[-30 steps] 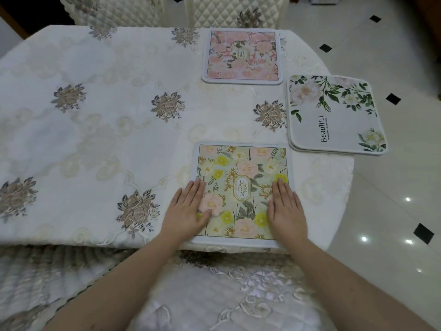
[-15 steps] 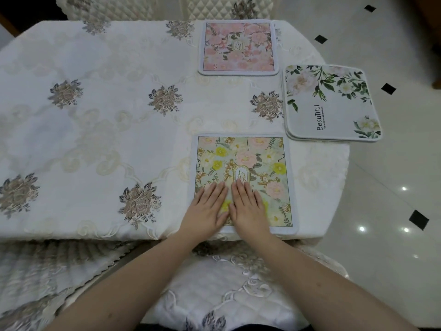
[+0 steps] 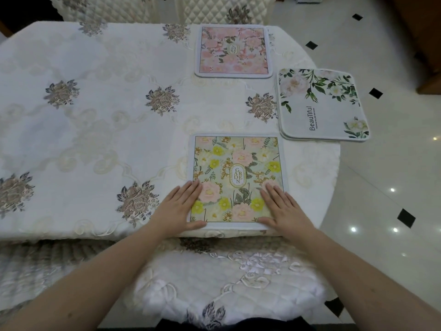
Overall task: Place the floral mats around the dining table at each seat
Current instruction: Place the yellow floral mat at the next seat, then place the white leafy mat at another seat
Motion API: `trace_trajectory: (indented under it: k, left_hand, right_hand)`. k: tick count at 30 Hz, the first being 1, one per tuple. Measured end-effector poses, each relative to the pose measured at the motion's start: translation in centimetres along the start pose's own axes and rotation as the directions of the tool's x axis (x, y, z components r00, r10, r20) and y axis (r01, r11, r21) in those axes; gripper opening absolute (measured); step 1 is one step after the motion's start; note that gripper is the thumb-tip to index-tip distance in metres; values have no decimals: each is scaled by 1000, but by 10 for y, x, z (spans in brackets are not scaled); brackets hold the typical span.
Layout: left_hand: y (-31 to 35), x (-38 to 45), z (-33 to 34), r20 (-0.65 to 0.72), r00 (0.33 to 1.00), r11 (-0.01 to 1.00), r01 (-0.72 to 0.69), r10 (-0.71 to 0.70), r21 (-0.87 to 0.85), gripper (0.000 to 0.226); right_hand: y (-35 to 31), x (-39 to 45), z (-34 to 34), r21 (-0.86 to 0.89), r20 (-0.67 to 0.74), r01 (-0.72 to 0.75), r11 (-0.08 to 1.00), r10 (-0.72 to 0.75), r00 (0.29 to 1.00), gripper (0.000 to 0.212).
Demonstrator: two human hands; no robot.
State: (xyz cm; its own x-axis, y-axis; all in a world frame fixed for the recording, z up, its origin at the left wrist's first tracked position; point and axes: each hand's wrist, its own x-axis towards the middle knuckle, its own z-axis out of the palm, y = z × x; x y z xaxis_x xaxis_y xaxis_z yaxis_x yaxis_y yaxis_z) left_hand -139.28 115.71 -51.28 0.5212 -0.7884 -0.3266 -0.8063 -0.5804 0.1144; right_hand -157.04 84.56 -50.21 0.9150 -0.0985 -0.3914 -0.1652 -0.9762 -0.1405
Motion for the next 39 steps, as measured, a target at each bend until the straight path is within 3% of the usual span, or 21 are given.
trace_trajectory:
  k: [4,8,11,16,19,24,28,31,39]
  left_hand:
    - [-13,-9,-7,54,998,999,23,-26,45,103]
    - [-14,-11,-14,96,994,996,50,-57,69,100]
    - [-11,-8,-24,68,997,995,37,-44,95,97]
    - [16,14,-62,126,985,992,124,-122,-10,66]
    - [38,23,-86,110,985,991,129,-131,22,63]
    - [71,28,-114,1,998,997,68,-68,47,65]
    - [91,35,-125,32,999,1000,22,-23,21,79]
    - [115,38,-134,36,999,1000,-4,5,-25,95]
    - [211,63,-153,-23,1000,1000,-9,10,17,105]
  right_hand:
    - [13,-4,-8,88,56,-12,996,7,998,92]
    - [16,-9,-23,119,60,-57,991,50,997,80]
    - [10,-15,-35,98,122,-114,989,102,987,83]
    - [-22,-26,-64,104,151,-276,955,260,954,64]
    - [-31,-36,-89,200,101,-337,920,323,941,61]
    - [-24,-58,-121,229,-36,-379,897,397,917,59]
    - [-14,-72,-125,188,-98,-409,893,431,897,57]
    - [-7,-84,-113,198,-109,-407,892,433,895,56]
    - [68,-123,-104,231,-151,-444,866,483,863,55]
